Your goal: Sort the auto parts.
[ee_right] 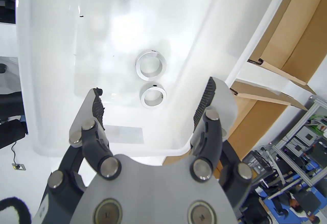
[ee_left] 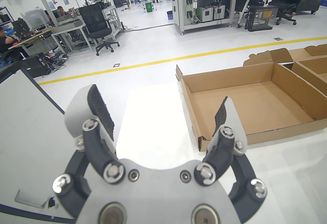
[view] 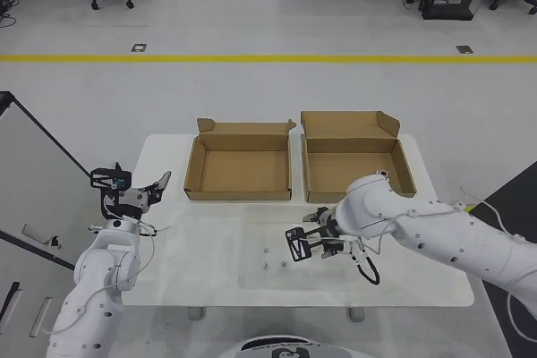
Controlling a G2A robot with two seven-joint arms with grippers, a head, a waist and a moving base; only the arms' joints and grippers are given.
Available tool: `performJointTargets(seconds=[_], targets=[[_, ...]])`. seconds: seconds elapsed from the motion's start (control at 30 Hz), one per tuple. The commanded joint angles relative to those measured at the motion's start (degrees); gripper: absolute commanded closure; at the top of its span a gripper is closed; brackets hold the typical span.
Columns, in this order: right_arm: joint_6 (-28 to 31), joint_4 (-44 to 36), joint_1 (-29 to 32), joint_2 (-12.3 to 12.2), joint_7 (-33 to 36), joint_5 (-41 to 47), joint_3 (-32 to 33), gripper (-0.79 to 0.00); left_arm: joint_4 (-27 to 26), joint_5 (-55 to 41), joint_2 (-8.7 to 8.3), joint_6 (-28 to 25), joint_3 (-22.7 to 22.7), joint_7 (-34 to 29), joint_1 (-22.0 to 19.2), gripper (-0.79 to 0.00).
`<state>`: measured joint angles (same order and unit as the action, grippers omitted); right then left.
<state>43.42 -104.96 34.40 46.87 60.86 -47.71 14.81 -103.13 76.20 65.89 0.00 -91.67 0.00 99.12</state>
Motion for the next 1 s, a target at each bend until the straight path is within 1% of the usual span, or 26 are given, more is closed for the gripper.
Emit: performJointTargets(seconds=[0.0, 0.07, 0.1, 0.17, 0.2, 0.27, 0.57, 0.97], targets=[[-0.26, 1.25, -0.21, 0.77, 0.26, -0.02, -0.67, -0.625, 0.00, 0.00, 0.00, 0.00, 0.00, 0.00, 0.00, -0.785], [-0.65, 2.73, -0.41, 1.84, 0.65, 0.00, -1.33, -0.585, 0.00, 0.00, 0.00, 0.00, 0.00, 0.00, 0.00, -0.785], [-0.78, 3.40, -0.51, 2.38, 0.78, -0.14, -1.67, -0.542, 0.00, 0.00, 0.00, 0.00, 0.00, 0.00, 0.00, -0.785], [-1.12, 4.71, -0.67, 3.44, 1.08, -0.35, -2.28, -0.480, 0.00, 0.00, 0.00, 0.00, 0.00, 0.00, 0.00, -0.785], [-1.25, 5.28, -0.72, 3.96, 1.24, -0.53, -2.55, -0.434, 0.00, 0.00, 0.00, 0.00, 0.00, 0.00, 0.00, -0.785], [-1.45, 6.42, -0.80, 4.92, 1.45, -0.73, -3.01, -0.394, 0.00, 0.00, 0.00, 0.00, 0.00, 0.00, 0.00, -0.785], [-1.96, 10.80, -1.24, 8.18, 1.96, -1.41, -4.39, -0.351, 0.00, 0.00, 0.00, 0.00, 0.00, 0.00, 0.00, -0.785], [-2.56, 13.68, -0.85, 10.49, 2.57, -2.99, -5.06, -0.342, 0.00, 0.00, 0.00, 0.00, 0.00, 0.00, 0.00, -0.785]])
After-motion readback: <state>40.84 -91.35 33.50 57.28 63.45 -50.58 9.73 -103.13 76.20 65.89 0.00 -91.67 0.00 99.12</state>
